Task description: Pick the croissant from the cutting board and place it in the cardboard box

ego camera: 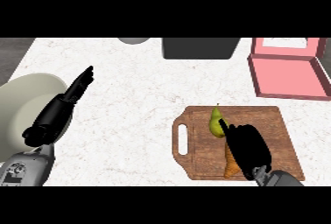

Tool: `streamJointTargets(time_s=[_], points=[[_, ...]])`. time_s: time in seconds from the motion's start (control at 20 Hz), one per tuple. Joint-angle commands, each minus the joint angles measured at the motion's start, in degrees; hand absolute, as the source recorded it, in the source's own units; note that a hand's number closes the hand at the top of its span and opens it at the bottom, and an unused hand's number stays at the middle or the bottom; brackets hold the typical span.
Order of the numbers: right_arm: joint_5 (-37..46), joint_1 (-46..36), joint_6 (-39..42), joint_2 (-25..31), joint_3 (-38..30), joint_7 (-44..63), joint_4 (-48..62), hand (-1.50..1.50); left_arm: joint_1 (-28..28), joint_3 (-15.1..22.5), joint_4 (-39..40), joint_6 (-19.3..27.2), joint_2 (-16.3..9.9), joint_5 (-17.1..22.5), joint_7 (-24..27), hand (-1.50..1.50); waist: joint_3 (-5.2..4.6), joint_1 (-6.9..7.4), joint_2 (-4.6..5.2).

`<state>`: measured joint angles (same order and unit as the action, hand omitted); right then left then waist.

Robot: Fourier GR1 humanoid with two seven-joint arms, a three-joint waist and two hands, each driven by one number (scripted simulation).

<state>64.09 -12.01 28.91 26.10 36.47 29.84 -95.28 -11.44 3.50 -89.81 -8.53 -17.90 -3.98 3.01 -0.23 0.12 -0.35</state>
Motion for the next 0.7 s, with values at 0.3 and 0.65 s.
streamJointTargets(time_s=[0.3, 0.65], points=[[-2.0, 0.8, -12.0, 4.5, 5.7, -25.3, -0.1, 1.5, -1.1, -0.6, -0.2, -0.5, 1.2, -0.4, -0.6, 0.0, 0.4, 0.91, 0.46], [-16.6, 0.9, -20.9, 12.9, 2.2, -55.7, -6.6, 1.5, -1.8, -1.0, 1.5, -0.3, 1.6, -0.4, -0.4, 0.0, 0.5, 0.11, 0.83]])
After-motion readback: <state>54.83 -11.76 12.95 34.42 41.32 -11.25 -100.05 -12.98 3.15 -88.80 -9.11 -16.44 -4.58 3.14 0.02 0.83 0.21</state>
